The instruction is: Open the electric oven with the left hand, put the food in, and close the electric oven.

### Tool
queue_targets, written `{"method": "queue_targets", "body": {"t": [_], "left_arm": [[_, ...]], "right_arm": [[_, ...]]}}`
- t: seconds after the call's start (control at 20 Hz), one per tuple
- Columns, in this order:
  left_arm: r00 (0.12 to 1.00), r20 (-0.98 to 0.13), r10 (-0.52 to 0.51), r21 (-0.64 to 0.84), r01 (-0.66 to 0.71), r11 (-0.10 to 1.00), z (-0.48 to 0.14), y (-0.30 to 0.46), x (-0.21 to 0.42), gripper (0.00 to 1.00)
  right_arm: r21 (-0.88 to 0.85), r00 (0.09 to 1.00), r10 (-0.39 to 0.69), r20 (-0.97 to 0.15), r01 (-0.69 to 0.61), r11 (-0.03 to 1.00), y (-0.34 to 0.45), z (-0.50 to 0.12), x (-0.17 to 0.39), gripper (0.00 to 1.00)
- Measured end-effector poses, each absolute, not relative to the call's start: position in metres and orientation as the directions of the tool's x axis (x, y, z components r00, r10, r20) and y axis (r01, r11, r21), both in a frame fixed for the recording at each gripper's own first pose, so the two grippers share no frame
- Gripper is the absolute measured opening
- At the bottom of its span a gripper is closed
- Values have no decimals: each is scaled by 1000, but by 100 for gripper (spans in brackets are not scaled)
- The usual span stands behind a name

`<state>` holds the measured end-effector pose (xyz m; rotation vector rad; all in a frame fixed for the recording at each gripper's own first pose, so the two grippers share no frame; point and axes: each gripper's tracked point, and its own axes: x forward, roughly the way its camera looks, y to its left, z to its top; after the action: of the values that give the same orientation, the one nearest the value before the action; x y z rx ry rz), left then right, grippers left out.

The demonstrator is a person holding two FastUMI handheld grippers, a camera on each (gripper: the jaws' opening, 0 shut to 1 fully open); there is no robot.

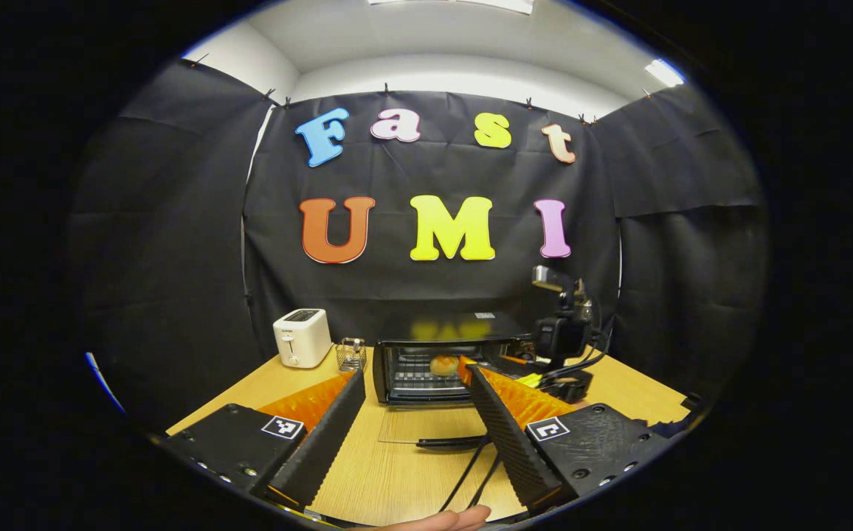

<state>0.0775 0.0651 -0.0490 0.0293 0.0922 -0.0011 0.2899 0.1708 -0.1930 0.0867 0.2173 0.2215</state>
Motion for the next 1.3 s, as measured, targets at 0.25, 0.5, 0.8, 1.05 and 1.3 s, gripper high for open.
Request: {"method": "queue_targets", "body": {"t": [0.25, 0.5, 0.8, 1.05, 1.3], "left_arm": [[987, -163, -11, 32, 16, 999, -80, 47, 108, 94], [972, -234, -7, 25, 14, 1000, -118, 39, 138, 94], [939, -341, -42, 23, 53, 998, -181, 19, 163, 95], [910, -414, -1, 55, 26, 998, -227, 21, 171, 95], [849, -528, -25, 52, 62, 997, -279, 5, 173, 95]], "right_arm": [[-36, 982, 176, -63, -179, 983, 128, -132, 235, 95], [-36, 995, 103, -6, -103, 994, 84, -79, 186, 96], [19, 998, 69, 9, -69, 997, 40, -32, 137, 96], [70, 997, 56, 49, -59, 996, 6, -7, 90, 96], [107, 996, 7, 86, -16, 994, -31, -13, 55, 96]]}}
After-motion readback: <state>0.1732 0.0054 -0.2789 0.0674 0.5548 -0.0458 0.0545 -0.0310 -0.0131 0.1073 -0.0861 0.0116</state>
